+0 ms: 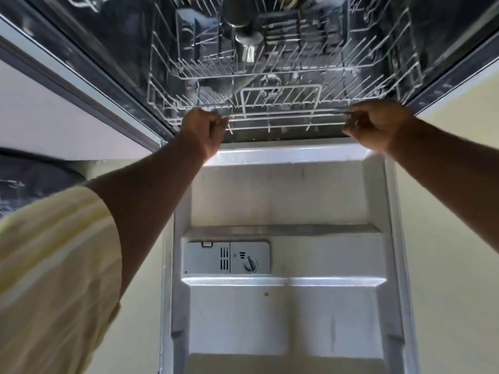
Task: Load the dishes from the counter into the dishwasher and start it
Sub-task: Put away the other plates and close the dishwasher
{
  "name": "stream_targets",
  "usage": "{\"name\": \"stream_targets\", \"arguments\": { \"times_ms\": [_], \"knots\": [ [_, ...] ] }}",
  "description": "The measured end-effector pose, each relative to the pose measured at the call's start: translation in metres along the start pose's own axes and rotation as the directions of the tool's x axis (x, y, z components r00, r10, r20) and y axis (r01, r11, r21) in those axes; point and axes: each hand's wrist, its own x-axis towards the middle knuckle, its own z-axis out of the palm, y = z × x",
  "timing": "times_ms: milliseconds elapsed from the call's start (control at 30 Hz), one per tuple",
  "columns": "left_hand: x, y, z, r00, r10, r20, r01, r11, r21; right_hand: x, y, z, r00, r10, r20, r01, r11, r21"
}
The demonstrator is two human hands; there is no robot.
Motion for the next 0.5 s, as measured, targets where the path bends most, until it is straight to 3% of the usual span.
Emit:
{"name": "stream_targets", "arguments": {
  "times_ms": [133, 233, 400, 500],
  "knots": [
    [-0.006, -0.012, -0.001, 1.0, 0.007, -0.016, -0.007, 0.999, -0.046, -0.002, 0.005, -0.004, 0.999, 0.034, -0.016, -0.033, 0.998, 0.051],
    [-0.018, -0.021, -0.005, 1.0, -0.023, -0.014, 0.019, 0.975, -0.221, -0.015, 0.017, -0.005, 0.999, 0.035, -0.022, -0.032, 0.99, 0.139],
    [-0.064, -0.069, -0.012, 0.993, -0.088, 0.08, 0.113, 0.909, -0.402, -0.066, 0.057, 0.005, 0.979, 0.077, 0.189, -0.143, 0.918, 0.369],
    [-0.1, -0.11, -0.028, 0.981, -0.179, 0.071, 0.192, 0.865, -0.463, -0.1, 0.099, 0.002, 0.965, 0.154, 0.212, -0.238, 0.851, 0.468]
  ]
}}
